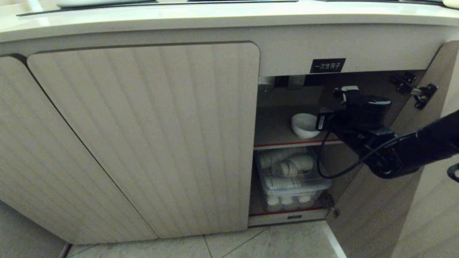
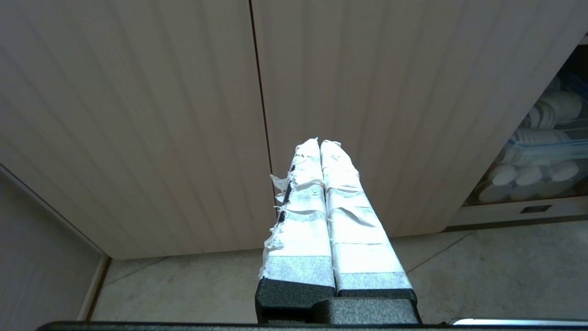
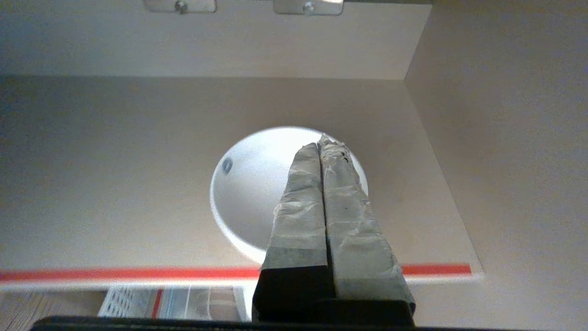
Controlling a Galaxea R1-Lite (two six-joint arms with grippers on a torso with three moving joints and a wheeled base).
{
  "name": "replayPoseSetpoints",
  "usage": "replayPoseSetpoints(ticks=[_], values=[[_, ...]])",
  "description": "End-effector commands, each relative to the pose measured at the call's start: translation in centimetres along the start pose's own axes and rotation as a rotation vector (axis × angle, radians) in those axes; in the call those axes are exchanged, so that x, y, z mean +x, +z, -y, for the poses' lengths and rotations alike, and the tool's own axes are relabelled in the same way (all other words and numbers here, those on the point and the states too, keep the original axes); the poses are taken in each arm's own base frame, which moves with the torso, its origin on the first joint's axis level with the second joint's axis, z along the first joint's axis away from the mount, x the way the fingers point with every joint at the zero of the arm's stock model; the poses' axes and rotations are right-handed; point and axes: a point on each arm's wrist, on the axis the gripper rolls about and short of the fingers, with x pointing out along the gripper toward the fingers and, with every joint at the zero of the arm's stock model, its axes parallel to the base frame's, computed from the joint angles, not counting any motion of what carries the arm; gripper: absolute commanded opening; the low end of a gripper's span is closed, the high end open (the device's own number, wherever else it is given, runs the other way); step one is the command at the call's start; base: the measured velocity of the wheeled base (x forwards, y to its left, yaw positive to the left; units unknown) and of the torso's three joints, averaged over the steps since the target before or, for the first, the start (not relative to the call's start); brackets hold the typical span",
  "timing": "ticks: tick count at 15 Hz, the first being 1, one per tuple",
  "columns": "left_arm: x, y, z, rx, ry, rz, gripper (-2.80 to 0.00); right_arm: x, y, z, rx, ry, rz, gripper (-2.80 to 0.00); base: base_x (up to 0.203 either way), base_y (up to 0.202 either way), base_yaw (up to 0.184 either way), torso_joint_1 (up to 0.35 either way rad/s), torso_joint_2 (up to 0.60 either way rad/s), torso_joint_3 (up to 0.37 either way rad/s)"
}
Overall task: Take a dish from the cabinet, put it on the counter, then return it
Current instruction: Close the cabinet door
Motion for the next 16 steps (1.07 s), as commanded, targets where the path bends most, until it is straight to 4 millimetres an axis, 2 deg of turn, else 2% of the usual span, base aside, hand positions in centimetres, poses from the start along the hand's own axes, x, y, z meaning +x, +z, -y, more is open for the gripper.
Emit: replayPoseSetpoints(ticks=[1, 9, 13, 16], values=[[0.0, 0.0, 0.0, 0.0, 0.0, 0.001, -2.8, -1.0, 0.7, -0.2, 0.001, 0.008, 0.012, -2.8, 0.0, 0.0, 0.0, 0.0, 0.0, 0.0], [0.0, 0.0, 0.0, 0.0, 0.0, 0.0, -2.8, -5.3, 0.8, 0.4, -0.005, 0.015, -0.03, -2.8, 0.0, 0.0, 0.0, 0.0, 0.0, 0.0], [0.0, 0.0, 0.0, 0.0, 0.0, 0.0, -2.8, -8.1, 0.7, 0.9, -0.032, 0.017, -0.058, -2.8, 0.0, 0.0, 0.0, 0.0, 0.0, 0.0], [0.0, 0.0, 0.0, 0.0, 0.0, 0.0, -2.8, -10.9, 0.0, 1.4, -0.056, 0.02, -0.065, -2.8, 0.0, 0.0, 0.0, 0.0, 0.0, 0.0]])
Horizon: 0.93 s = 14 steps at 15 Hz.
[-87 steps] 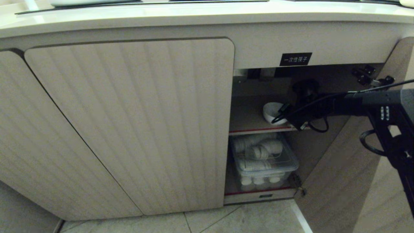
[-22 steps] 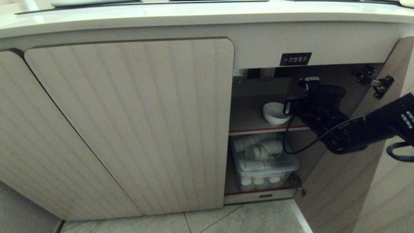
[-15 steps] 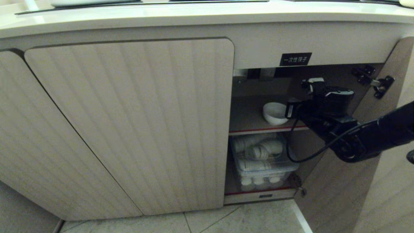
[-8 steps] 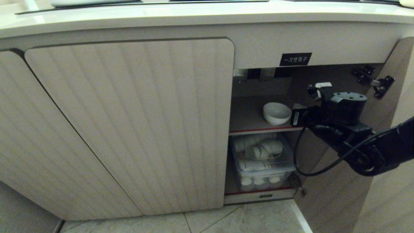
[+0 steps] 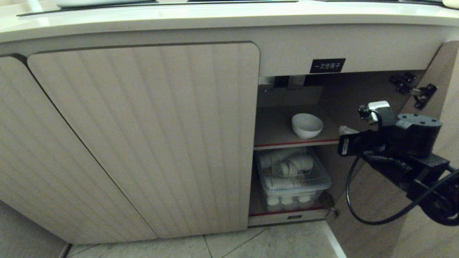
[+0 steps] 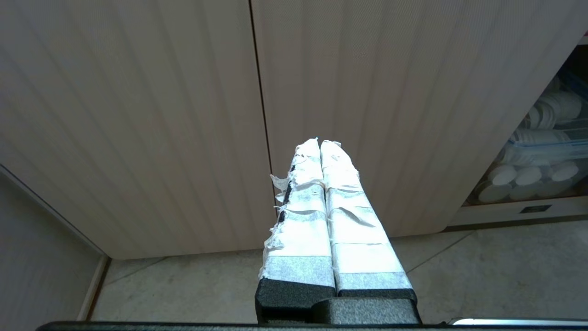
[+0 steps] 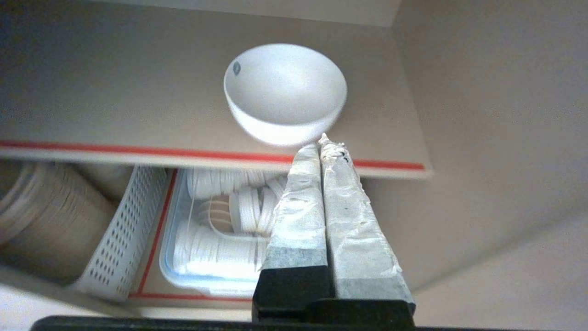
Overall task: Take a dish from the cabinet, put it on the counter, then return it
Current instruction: Close the cabinet door
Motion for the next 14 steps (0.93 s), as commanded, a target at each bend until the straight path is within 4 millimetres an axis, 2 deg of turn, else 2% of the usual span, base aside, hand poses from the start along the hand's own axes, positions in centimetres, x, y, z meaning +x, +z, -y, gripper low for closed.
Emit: replayPoseSetpoints(ticks=[1, 7, 11, 14], values=[[0.0, 0.0, 0.0, 0.0, 0.0, 0.001, -2.8, -2.0, 0.4, 0.4, 0.004, -0.002, 0.027, -2.8, 0.0, 0.0, 0.0, 0.0, 0.0, 0.0], [0.0, 0.0, 0.0, 0.0, 0.0, 0.001, -2.8, -5.9, 0.1, 1.0, -0.002, -0.004, 0.025, -2.8, 0.0, 0.0, 0.0, 0.0, 0.0, 0.0], [0.0, 0.0, 0.0, 0.0, 0.0, 0.0, -2.8, -10.1, -0.6, 1.3, -0.014, 0.012, 0.013, -2.8, 0.0, 0.0, 0.0, 0.0, 0.0, 0.0], [0.0, 0.0, 0.0, 0.0, -0.001, 0.0, -2.8, -13.1, -1.9, 1.8, -0.035, 0.019, -0.015, -2.8, 0.0, 0.0, 0.0, 0.0, 0.0, 0.0]])
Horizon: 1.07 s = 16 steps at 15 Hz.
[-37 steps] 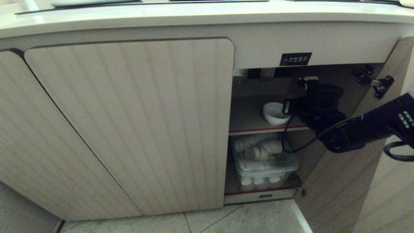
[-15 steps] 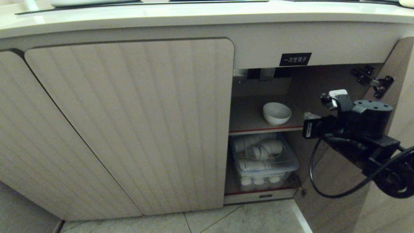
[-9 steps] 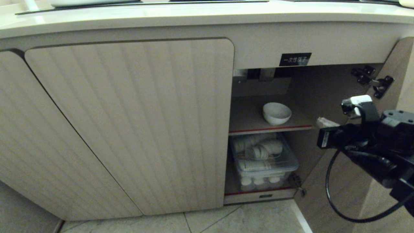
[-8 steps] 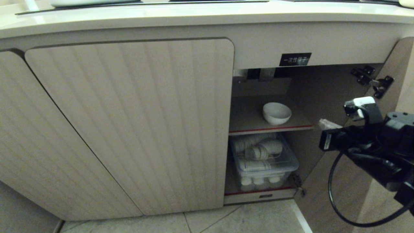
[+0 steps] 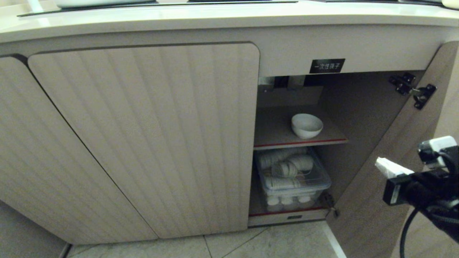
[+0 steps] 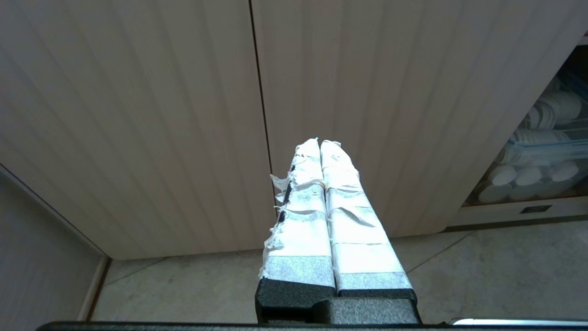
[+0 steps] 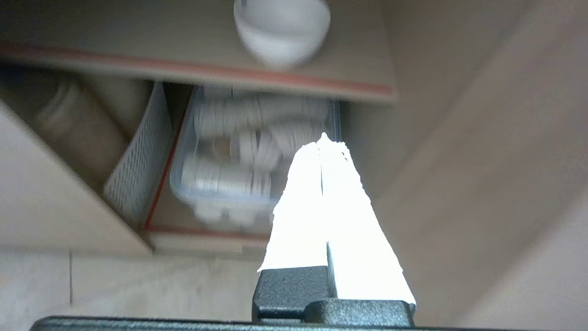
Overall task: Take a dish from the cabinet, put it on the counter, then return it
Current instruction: Close the cabinet door
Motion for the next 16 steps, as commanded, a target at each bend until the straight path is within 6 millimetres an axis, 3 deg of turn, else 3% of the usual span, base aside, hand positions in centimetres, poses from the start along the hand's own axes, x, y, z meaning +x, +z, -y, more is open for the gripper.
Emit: replayPoseSetpoints(ticks=[1, 5, 12, 16], values=[[0.0, 0.0, 0.0, 0.0, 0.0, 0.0, -2.8, -1.9, -0.2, 0.3, 0.003, -0.003, 0.027, -2.8, 0.0, 0.0, 0.0, 0.0, 0.0, 0.0], [0.0, 0.0, 0.0, 0.0, 0.0, 0.0, -2.8, -4.7, -1.8, 0.7, -0.002, -0.002, 0.002, -2.8, 0.0, 0.0, 0.0, 0.0, 0.0, 0.0], [0.0, 0.0, 0.0, 0.0, 0.0, 0.0, -2.8, -5.5, -2.8, 0.8, -0.013, 0.023, -0.095, -2.8, 0.0, 0.0, 0.0, 0.0, 0.0, 0.0], [0.0, 0.0, 0.0, 0.0, 0.0, 0.001, -2.8, -6.9, -3.0, 1.9, -0.005, -0.014, -0.106, -2.8, 0.0, 0.0, 0.0, 0.0, 0.0, 0.0]])
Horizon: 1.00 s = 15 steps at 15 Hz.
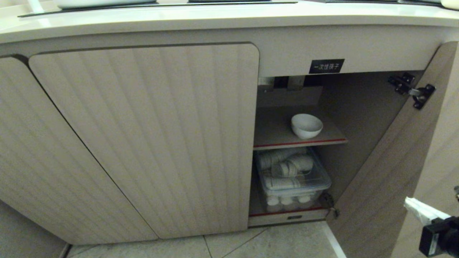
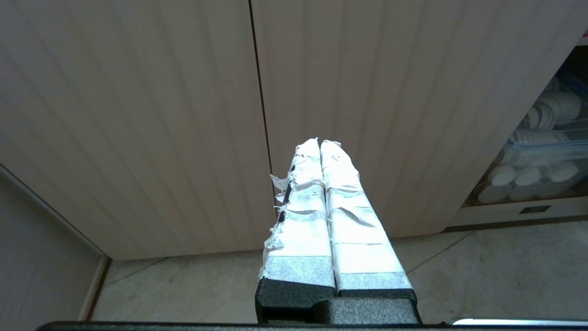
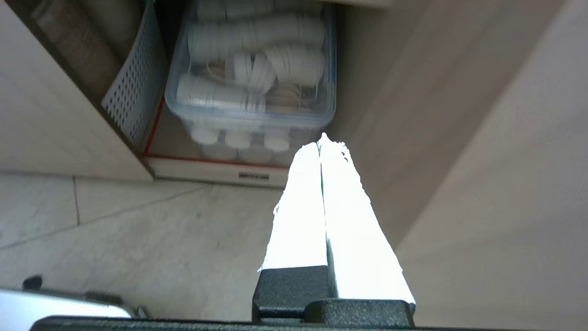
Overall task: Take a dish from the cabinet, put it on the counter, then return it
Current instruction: Close the cabinet door
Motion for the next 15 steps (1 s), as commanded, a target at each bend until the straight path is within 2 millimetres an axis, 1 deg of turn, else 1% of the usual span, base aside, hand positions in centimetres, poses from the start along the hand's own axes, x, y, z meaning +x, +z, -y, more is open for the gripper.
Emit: replayPoseSetpoints(ticks=[1, 4, 7, 9, 15], values=[[0.0, 0.0, 0.0, 0.0, 0.0, 0.0, -2.8, -1.2, 0.2, 0.5, 0.013, 0.004, 0.055, -2.8, 0.0, 0.0, 0.0, 0.0, 0.0, 0.0], [0.0, 0.0, 0.0, 0.0, 0.0, 0.001, -2.8, -3.1, 0.4, 1.1, -0.057, 0.074, 0.146, -2.8, 0.0, 0.0, 0.0, 0.0, 0.0, 0.0], [0.0, 0.0, 0.0, 0.0, 0.0, 0.001, -2.8, -4.1, 0.0, 1.1, -0.073, 0.065, 0.147, -2.8, 0.0, 0.0, 0.0, 0.0, 0.0, 0.0], [0.0, 0.0, 0.0, 0.0, 0.0, 0.001, -2.8, -5.1, -0.4, 1.1, -0.073, 0.054, 0.16, -2.8, 0.0, 0.0, 0.0, 0.0, 0.0, 0.0], [0.0, 0.0, 0.0, 0.0, 0.0, 0.001, -2.8, -8.3, -3.5, 0.4, -0.064, 0.034, 0.095, -2.8, 0.0, 0.0, 0.0, 0.0, 0.0, 0.0]])
